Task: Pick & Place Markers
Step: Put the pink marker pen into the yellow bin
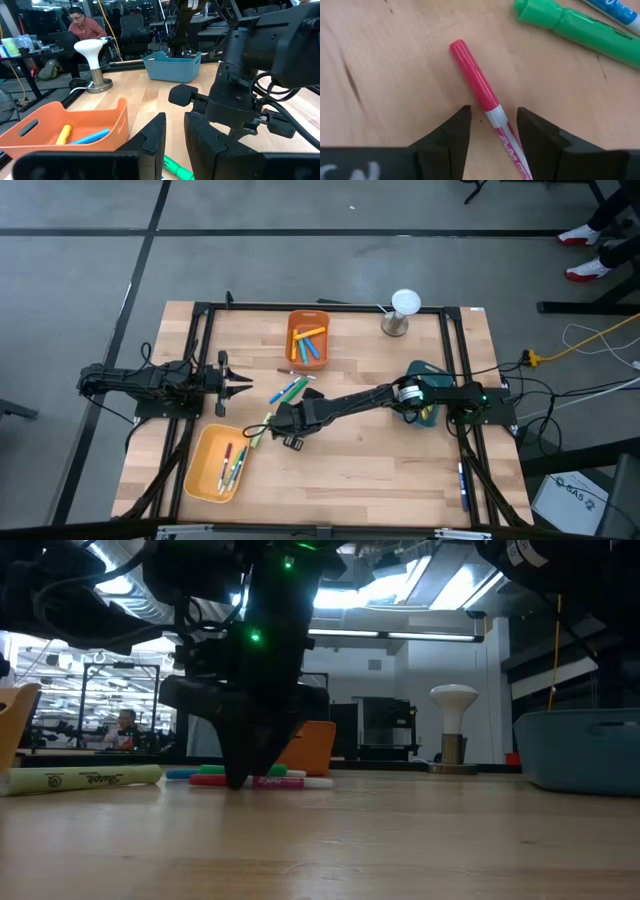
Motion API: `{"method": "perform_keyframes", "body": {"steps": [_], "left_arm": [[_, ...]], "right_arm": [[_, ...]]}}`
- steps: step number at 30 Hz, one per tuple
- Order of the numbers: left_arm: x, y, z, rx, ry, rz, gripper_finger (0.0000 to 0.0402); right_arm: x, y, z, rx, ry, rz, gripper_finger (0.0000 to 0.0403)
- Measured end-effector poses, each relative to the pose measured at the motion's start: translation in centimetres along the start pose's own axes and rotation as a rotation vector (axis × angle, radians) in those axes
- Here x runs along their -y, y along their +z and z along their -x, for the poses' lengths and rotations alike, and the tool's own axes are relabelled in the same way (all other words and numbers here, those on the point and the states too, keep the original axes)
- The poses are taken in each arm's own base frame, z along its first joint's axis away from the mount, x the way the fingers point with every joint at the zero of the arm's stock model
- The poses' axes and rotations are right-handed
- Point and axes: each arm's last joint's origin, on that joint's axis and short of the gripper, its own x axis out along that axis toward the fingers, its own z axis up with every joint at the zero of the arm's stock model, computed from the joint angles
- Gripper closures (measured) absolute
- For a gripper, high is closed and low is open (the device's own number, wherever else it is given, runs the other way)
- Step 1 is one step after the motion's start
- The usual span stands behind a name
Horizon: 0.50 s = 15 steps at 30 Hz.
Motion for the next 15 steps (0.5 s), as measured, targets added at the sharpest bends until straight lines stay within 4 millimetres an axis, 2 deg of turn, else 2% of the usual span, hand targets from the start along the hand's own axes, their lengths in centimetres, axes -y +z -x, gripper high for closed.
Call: {"method": "perform_keyframes", "body": {"steps": [4,7,15], "left_arm": [[0.0,0.0,0.0,0.0,0.0,0.0,0.0334],[0.0,0.0,0.0,0.0,0.0,0.0,0.0336],[0.0,0.0,0.0,0.0,0.0,0.0,0.0336]], "right_arm": [[-0.08,0.0,-0.01,-0.005,0.018,0.024,0.0243],[-0.14,-0.01,-0.02,-0.02,0.047,0.028,0.026],[-0.29,0.0,-0.07,-0.031,0.084,0.049,0.0357]]}}
